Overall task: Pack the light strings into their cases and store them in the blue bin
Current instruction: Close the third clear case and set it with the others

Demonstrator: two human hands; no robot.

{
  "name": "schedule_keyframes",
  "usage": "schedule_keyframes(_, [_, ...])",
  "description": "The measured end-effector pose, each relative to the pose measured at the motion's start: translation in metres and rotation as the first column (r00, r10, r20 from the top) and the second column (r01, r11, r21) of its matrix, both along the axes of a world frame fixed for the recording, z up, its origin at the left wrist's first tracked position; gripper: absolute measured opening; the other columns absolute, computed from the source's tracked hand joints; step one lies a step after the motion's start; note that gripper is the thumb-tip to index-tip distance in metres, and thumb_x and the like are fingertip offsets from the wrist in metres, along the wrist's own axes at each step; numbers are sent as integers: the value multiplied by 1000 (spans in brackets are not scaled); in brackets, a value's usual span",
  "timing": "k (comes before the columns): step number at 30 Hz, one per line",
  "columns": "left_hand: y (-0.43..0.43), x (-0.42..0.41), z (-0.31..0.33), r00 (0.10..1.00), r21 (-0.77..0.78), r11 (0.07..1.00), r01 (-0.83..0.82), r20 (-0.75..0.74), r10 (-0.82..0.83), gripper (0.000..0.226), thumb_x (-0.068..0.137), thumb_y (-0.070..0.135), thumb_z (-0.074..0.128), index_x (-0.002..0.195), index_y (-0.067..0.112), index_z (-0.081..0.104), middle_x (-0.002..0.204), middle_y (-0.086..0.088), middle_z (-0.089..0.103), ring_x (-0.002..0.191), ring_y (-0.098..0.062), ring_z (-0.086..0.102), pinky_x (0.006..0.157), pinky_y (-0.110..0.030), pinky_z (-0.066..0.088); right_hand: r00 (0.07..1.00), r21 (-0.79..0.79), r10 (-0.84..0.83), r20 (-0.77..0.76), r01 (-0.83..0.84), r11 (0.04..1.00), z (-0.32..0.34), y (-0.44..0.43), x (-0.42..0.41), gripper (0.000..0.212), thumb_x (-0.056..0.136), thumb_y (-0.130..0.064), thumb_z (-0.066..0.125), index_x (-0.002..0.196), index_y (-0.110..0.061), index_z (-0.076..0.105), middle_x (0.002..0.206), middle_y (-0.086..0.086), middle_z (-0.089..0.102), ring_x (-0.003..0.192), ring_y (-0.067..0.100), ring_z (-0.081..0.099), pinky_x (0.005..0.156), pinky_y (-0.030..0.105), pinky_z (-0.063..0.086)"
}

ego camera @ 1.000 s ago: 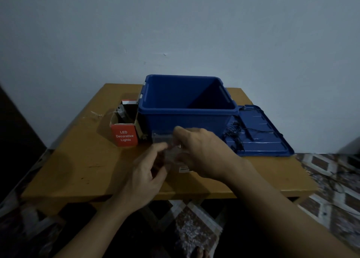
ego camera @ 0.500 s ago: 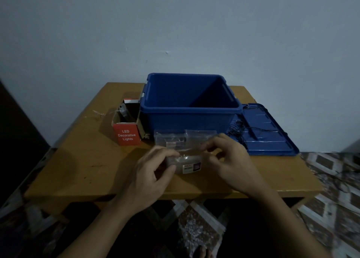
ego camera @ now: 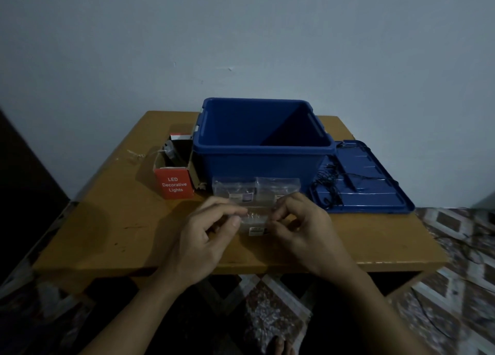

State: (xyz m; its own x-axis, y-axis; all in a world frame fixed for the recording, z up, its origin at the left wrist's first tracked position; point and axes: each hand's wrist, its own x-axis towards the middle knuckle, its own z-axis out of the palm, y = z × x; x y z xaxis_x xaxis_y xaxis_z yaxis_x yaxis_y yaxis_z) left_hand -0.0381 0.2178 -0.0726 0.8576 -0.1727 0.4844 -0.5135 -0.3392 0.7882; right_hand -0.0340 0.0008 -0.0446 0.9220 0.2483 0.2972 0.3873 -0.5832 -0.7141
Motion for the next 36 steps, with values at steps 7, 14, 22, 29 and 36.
schedule_keyframes(7, [-1, 4, -3, 998, 0, 999, -47, 40, 47, 18, 94, 29, 59, 95, 17, 74, 96, 8, 66, 93, -15, 66, 77, -28, 53, 996, 10, -73, 42, 73, 997, -4, 11, 0, 18, 88, -19, 70, 79, -25, 56, 88, -9, 57, 84, 8, 56, 74, 35, 53])
schedule_keyframes(14, [-3, 5, -6, 986, 25, 993, -113, 123, 109, 18, 95, 24, 58, 92, 13, 72, 93, 4, 65, 89, -13, 65, 74, -30, 52, 999, 57, -23, 38, 21, 998, -9, 15, -1, 18, 92, -22, 70, 82, -30, 57, 92, -10, 54, 86, 8, 54, 71, 19, 45])
schedule_keyframes(22, [-4, 5, -6, 990, 106, 991, -82, 125, 68, 12, 95, 27, 58, 95, 17, 64, 91, 5, 56, 87, -16, 58, 73, -32, 48, 999, 131, -51, 1, 50, 990, -14, 21, 2, 16, 90, -20, 70, 82, -28, 59, 90, -6, 54, 82, 10, 53, 69, 23, 45])
schedule_keyframes(29, [-2, 3, -5, 998, 10, 998, -57, -10, 57, 7, 92, 27, 61, 97, 22, 59, 95, 5, 60, 91, -20, 61, 74, -37, 52, 999, 239, -24, -38, 33, 971, -18, 23, 1, 9, 89, -28, 68, 88, -24, 60, 88, -1, 57, 78, 15, 57, 68, 32, 50])
schedule_keyframes(36, [-1, 0, -3, 990, -144, 987, -71, -128, 53, 28, 85, 37, 67, 102, 20, 54, 103, 0, 68, 98, -22, 66, 76, -45, 56, 960, 618, 5, -279, 176, 766, -19, 14, 4, 14, 94, -12, 69, 101, -7, 58, 89, 3, 65, 79, 19, 62, 71, 34, 53])
